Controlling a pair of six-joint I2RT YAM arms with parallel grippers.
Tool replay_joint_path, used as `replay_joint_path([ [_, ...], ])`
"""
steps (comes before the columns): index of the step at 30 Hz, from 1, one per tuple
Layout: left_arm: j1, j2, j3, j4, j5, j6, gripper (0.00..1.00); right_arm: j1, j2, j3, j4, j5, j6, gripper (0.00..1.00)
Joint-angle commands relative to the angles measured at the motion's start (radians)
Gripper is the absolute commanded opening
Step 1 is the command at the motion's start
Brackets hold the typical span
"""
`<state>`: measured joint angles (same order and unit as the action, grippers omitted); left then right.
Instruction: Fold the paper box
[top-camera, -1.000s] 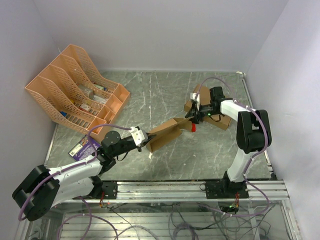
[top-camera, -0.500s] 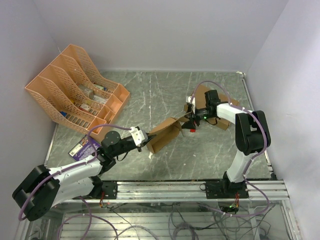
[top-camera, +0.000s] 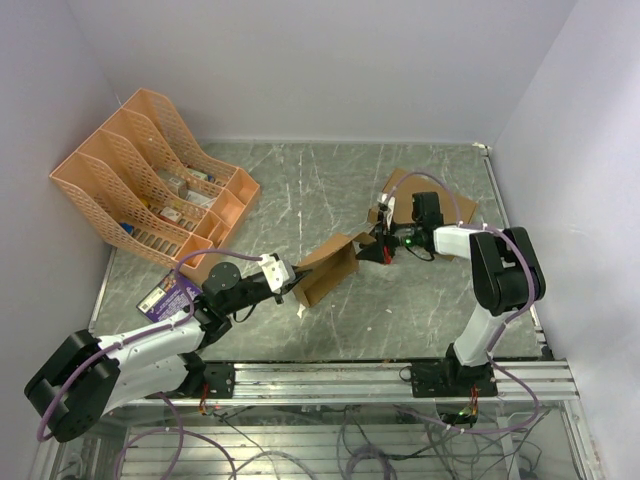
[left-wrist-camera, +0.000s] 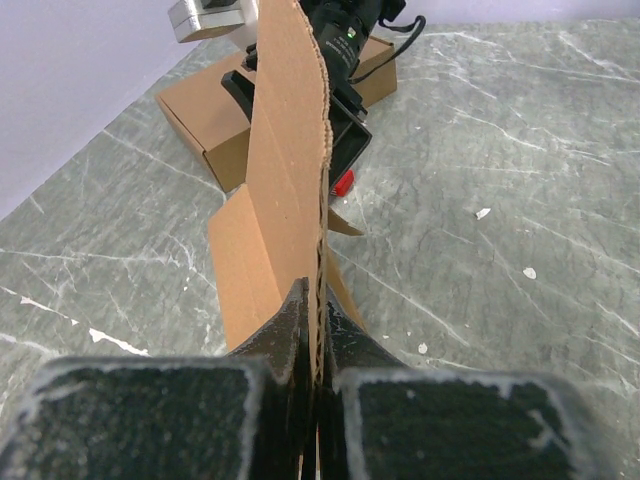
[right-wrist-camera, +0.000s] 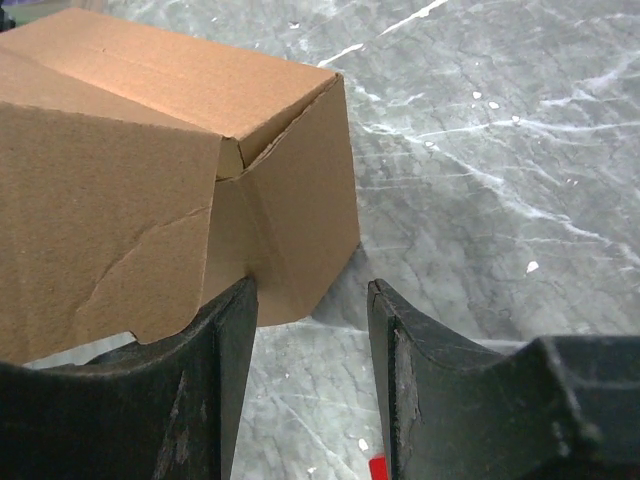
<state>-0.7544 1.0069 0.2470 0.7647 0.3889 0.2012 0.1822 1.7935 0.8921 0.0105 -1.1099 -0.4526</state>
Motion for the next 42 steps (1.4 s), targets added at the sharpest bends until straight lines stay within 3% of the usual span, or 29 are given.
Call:
replay_joint_path([
  [1, -0.005, -0.005, -0.018, 0.014, 0.034, -0.015, 0.07, 0.012, -0.022, -0.076, 0.315, 0.002, 0.269, 0.47],
  [11, -0.006, -0.015, -0.023, 0.013, 0.034, -0.018, 0.07, 0.004, 0.010, -0.359, 1.055, 0.127, 0.684, 0.48],
  [17, -0.005, -0.020, -0.024, 0.014, 0.039, -0.021, 0.07, 0.009, 0.062, -0.460, 1.437, 0.154, 0.755, 0.49],
  [23, -0.005, -0.001, -0.024, 0.047, 0.041, -0.036, 0.07, 0.033, 0.141, -0.504, 1.641, 0.207, 0.808, 0.51],
  [25, -0.006, 0.001, -0.025, 0.050, 0.039, -0.040, 0.07, 0.036, 0.194, -0.524, 1.794, 0.197, 0.859, 0.47],
  [30, -0.006, -0.005, -0.026, 0.052, 0.031, -0.044, 0.07, 0.049, 0.208, -0.556, 1.810, 0.241, 0.822, 0.43],
  [36, -0.006, 0.014, -0.026, 0.069, 0.040, -0.055, 0.07, 0.083, 0.218, -0.573, 1.810, 0.344, 0.742, 0.47],
  [42, -0.005, 0.033, -0.031, 0.089, 0.043, -0.066, 0.07, 0.115, 0.253, -0.561, 1.812, 0.410, 0.688, 0.44],
])
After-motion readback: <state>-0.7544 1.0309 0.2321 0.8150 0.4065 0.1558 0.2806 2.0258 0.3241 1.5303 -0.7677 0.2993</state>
